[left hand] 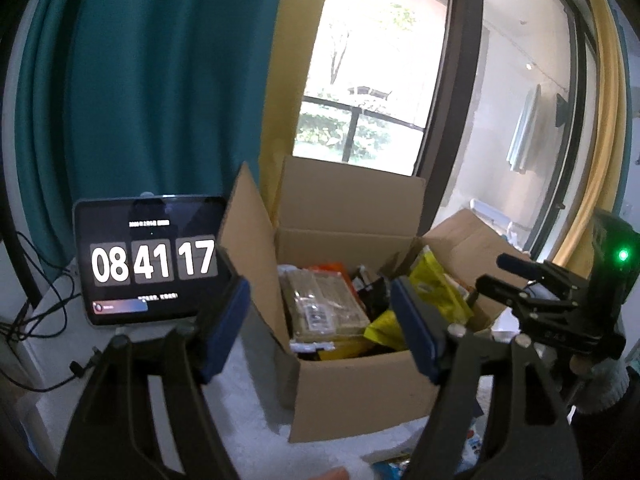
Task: Organize snacks
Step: 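Carry both bags over the box and open both grippers to drop them, then move both grippers back from the box toward the blue bags on the table, then grasp the blue cartoon bag with the left gripper while the right grasps the blue-white meat pack, then carry both packs over the box and open both grippers to drop them, then move both grippers back from the box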
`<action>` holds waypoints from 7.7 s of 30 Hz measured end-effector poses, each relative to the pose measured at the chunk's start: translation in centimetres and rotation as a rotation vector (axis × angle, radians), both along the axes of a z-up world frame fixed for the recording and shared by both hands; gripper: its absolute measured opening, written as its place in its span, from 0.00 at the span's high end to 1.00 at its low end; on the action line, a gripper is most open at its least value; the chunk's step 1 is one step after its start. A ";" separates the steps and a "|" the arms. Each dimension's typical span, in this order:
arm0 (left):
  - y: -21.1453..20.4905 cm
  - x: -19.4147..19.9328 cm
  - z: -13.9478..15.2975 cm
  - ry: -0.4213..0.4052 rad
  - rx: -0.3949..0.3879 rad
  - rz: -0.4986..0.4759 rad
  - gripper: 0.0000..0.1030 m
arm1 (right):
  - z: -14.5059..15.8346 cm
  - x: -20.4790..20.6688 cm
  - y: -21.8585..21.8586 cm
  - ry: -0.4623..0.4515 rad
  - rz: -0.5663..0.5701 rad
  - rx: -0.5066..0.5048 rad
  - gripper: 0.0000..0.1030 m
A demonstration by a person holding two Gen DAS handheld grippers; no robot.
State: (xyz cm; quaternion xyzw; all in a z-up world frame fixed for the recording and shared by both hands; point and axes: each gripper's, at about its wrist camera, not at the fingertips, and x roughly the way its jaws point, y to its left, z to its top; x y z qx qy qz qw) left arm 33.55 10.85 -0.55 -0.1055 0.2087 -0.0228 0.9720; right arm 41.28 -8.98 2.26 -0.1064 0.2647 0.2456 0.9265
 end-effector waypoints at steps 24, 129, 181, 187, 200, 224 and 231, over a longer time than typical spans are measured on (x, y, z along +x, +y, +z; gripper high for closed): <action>-7.1 -3.2 -2.7 0.081 0.007 -0.099 0.23 | -0.6 -8.6 -7.2 0.047 -0.080 0.065 0.31; -5.0 -7.7 -8.6 0.213 0.015 -0.099 0.31 | -4.4 -12.7 -0.7 0.090 -0.049 -0.126 0.67; -5.5 18.0 -1.3 0.311 0.155 -0.057 0.30 | 2.7 10.0 2.6 0.169 -0.162 0.016 0.67; -5.4 20.4 -3.7 0.388 0.124 -0.060 0.30 | -0.4 13.7 2.1 0.269 -0.204 0.019 0.67; -5.2 21.3 -3.4 0.365 0.150 -0.022 0.08 | -2.3 16.0 0.6 0.337 -0.242 0.035 0.46; -7.1 10.0 0.2 0.233 0.150 -0.054 0.07 | 1.4 6.9 -2.1 0.222 -0.238 0.015 0.46; -7.3 4.5 -0.6 0.182 0.093 -0.105 0.07 | 1.7 1.8 -3.9 0.184 -0.240 0.040 0.46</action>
